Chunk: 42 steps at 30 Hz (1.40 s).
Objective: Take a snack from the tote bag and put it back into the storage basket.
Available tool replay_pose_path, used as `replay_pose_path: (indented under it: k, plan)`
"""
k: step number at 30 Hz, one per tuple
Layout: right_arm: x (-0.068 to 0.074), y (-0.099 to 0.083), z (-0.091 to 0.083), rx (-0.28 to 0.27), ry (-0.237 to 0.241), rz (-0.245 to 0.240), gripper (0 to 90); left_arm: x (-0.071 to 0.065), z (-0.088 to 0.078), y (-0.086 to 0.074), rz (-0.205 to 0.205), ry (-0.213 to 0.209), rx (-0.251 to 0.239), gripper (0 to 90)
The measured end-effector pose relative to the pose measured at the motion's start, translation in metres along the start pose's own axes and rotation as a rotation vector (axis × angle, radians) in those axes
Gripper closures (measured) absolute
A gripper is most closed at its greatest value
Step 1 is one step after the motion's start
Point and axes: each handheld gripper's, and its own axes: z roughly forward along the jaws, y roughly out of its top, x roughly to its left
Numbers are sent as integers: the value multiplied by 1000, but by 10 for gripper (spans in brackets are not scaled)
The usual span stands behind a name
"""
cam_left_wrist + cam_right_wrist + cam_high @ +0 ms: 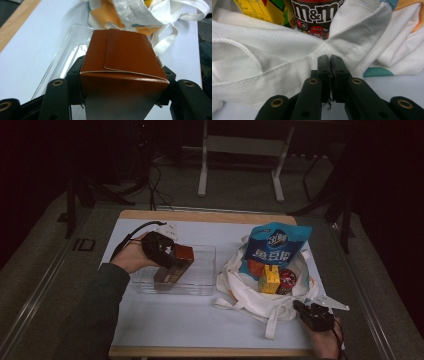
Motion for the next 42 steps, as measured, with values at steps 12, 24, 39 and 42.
replay_pose_path:
  k: [12,24,39,42]
  plan:
    - [0,0,0,0,2,1,864,-5,43,21,15,-87,38,398]
    - [0,-1,0,-1,2,1,863,-10,68,25,17,-129,92,385]
    - [-1,-1,0,-5,5,5,862,-16,89,24,-13,-100,157,346]
    - [-1,-1,0,-5,5,7,861,-16,90,23,-20,-96,157,338]
